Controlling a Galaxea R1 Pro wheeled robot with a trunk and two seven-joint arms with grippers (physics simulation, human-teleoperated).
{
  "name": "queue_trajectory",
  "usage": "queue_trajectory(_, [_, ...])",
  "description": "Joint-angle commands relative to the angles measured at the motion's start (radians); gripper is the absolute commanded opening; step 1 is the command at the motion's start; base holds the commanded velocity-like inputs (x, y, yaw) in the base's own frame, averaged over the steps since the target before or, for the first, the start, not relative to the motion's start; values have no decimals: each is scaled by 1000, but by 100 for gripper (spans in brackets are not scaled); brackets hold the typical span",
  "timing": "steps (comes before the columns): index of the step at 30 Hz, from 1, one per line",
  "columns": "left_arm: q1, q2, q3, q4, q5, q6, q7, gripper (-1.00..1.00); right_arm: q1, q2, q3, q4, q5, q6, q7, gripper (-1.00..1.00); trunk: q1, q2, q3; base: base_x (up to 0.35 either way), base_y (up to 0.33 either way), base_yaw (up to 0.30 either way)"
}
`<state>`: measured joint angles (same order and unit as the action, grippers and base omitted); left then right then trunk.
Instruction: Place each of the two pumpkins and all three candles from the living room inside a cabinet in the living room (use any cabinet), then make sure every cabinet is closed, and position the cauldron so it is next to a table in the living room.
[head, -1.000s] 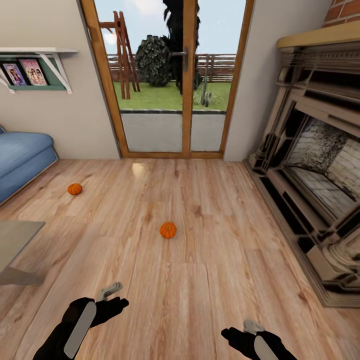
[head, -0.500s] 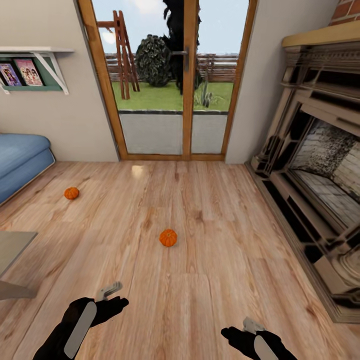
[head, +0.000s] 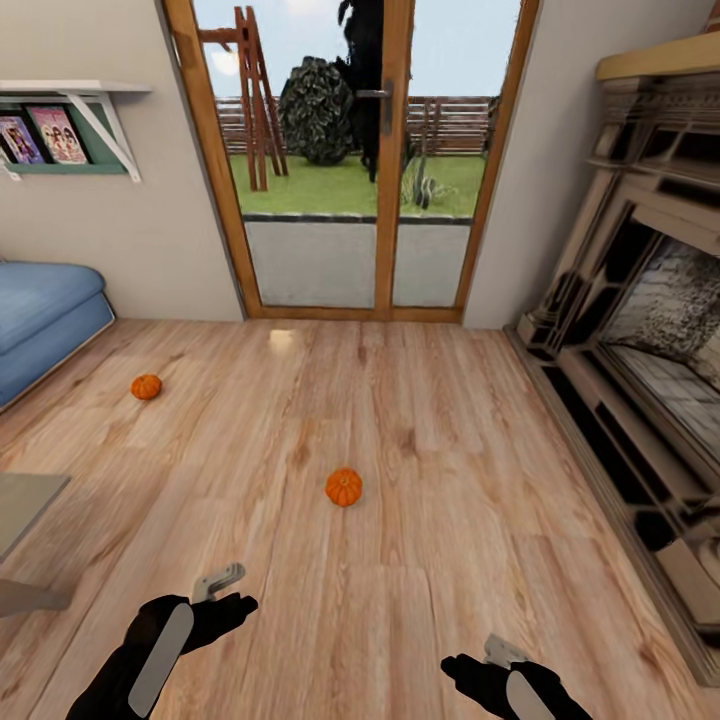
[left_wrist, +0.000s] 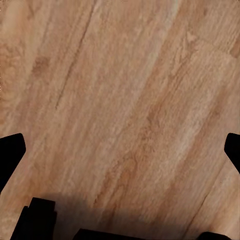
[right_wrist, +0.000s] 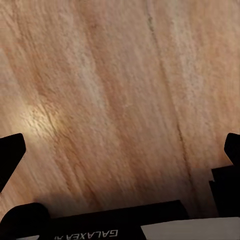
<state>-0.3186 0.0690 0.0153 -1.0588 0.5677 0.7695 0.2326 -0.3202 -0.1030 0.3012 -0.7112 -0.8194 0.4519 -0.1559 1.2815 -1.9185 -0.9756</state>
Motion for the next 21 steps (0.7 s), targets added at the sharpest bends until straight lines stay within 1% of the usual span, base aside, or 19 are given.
queue_trajectory(1, [0,0,0,-1,11,3,8,100,0,-1,6,-2,-10,1,-10,100,0,0,-2,205,0,103])
queue_trajectory(10, [0,0,1,-1,11,2,8,100,0,-1,10,-2,-9,1,-11,100,0,0,-17,194,0,111])
queue_trajectory(12, [0,0,1,-1,11,2,8,100,0,-1,35,-2,-9,0,-13,100,0,0,-20,178,0,144])
queue_trajectory(14, [0,0,1,-1,11,2,8,100,0,-1,71,-2,-9,-3,-14,100,0,0,-22,177,0,173])
queue_trajectory(15, [0,0,1,-1,11,2,8,100,0,-1,80,-2,-9,-3,-14,100,0,0,-24,172,0,186])
queue_trajectory(17, [0,0,2,-1,11,2,8,100,0,-1,89,-2,-9,-4,-14,100,0,0,-26,157,0,191])
queue_trajectory(21, [0,0,2,-1,11,2,8,100,0,-1,94,-2,-9,-4,-14,100,0,0,-31,126,0,199])
